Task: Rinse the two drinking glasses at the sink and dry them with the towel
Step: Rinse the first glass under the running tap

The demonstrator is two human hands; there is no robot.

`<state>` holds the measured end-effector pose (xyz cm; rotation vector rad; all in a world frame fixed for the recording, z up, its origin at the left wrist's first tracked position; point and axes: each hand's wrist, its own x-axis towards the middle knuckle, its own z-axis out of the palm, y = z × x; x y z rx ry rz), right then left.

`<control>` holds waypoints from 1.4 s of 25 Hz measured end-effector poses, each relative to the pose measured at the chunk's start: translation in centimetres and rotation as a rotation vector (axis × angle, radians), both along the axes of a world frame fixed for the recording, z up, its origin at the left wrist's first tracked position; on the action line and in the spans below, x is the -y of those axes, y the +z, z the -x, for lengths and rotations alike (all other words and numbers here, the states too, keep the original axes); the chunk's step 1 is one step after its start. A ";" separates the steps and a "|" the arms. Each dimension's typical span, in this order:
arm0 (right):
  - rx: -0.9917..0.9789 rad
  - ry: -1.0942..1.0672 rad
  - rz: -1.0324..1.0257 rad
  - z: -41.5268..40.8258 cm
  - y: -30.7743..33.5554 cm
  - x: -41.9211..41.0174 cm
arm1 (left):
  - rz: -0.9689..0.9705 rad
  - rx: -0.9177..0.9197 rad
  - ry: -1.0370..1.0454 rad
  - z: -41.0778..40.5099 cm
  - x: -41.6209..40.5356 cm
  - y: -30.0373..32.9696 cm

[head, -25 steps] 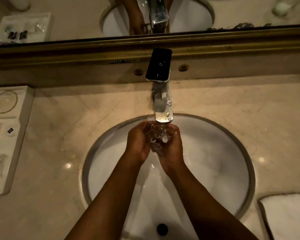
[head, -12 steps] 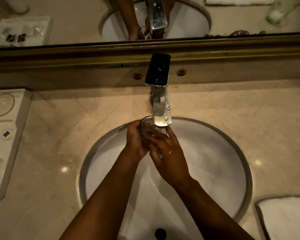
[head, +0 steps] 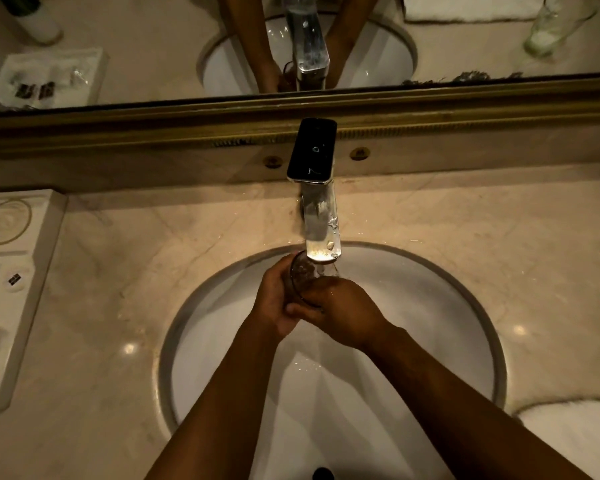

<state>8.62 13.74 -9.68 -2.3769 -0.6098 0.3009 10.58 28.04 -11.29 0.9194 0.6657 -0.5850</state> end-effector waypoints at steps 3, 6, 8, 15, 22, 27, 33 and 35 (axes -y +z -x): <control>0.053 -0.162 0.031 0.8 0.0 -1.1 | 0.048 0.023 0.100 0.9 0.7 -0.6; -0.065 -0.425 -0.004 1.0 -0.1 -2.9 | 0.041 0.030 0.217 1.7 1.8 -0.8; -0.118 -0.539 0.002 0.3 0.2 -3.7 | 0.032 0.053 0.279 2.0 2.5 -1.4; 0.110 -0.017 -0.066 -0.1 -0.2 -0.7 | -0.019 -0.106 -0.086 -0.9 -0.7 -0.5; 0.141 -0.057 -0.078 -0.2 -1.1 0.5 | 0.046 -0.165 -0.182 -1.4 -1.0 0.4; -0.068 -0.440 -0.113 0.5 0.1 -2.9 | 0.015 0.020 0.213 0.9 1.6 -1.7; 0.074 -0.109 0.022 -0.3 -0.7 -1.7 | -0.056 -0.039 0.171 0.3 0.8 -1.3; 0.099 0.098 -0.001 -1.1 -0.7 -0.1 | -0.051 -0.141 0.070 0.0 0.2 -1.2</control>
